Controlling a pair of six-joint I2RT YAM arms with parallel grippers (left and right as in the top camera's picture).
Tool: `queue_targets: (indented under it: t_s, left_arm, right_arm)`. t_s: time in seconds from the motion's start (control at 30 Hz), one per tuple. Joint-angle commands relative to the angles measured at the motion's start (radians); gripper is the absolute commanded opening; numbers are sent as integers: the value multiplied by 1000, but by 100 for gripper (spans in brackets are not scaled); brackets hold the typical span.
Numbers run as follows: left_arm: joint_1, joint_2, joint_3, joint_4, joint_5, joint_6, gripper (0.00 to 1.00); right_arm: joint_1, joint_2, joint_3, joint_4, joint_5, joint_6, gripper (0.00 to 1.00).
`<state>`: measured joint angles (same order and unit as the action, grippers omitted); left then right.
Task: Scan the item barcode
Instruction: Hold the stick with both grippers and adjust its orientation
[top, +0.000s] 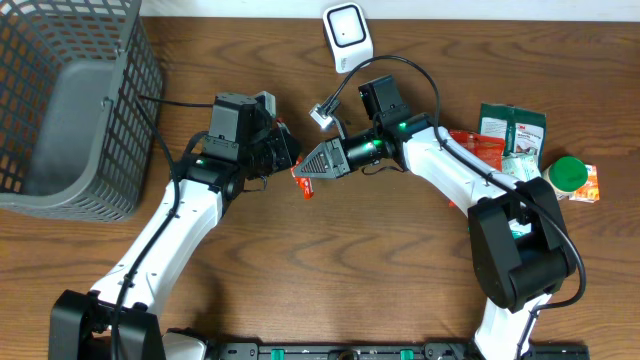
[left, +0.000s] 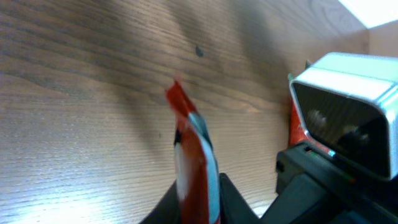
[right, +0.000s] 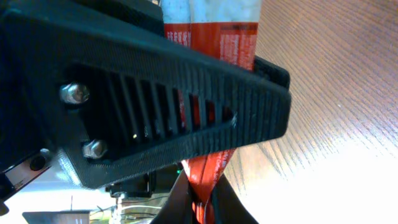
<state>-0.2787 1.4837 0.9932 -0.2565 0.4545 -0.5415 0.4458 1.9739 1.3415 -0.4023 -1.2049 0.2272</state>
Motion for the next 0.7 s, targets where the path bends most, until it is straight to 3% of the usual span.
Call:
queue_targets:
  t_s: [0.0,0.07,0.17,0.23,0.27,0.67]
  left_arm:
    - [0,6,-10,13,-30,1,9]
    - [0,6,-10,21,-29,1,8]
    - [0,6,-9,24,-28,0,7]
    - [2,6,-8,23,-16,0,7]
    - [4,6,-7,23,2,1,7]
    - [93,7,22,39,483,-14,7]
  right_arm:
    - [5,-33,5,2,-35,4,12]
    - [3,-33,5,2,-35,4,23]
    - [-3,-33,5,2,-35,3,59]
    - [-8,-33,5,2,-40,2,76]
    - [-13,-33,5,2,-52,-4,99]
    - [-146,-33,5,-94,-299,-136,99]
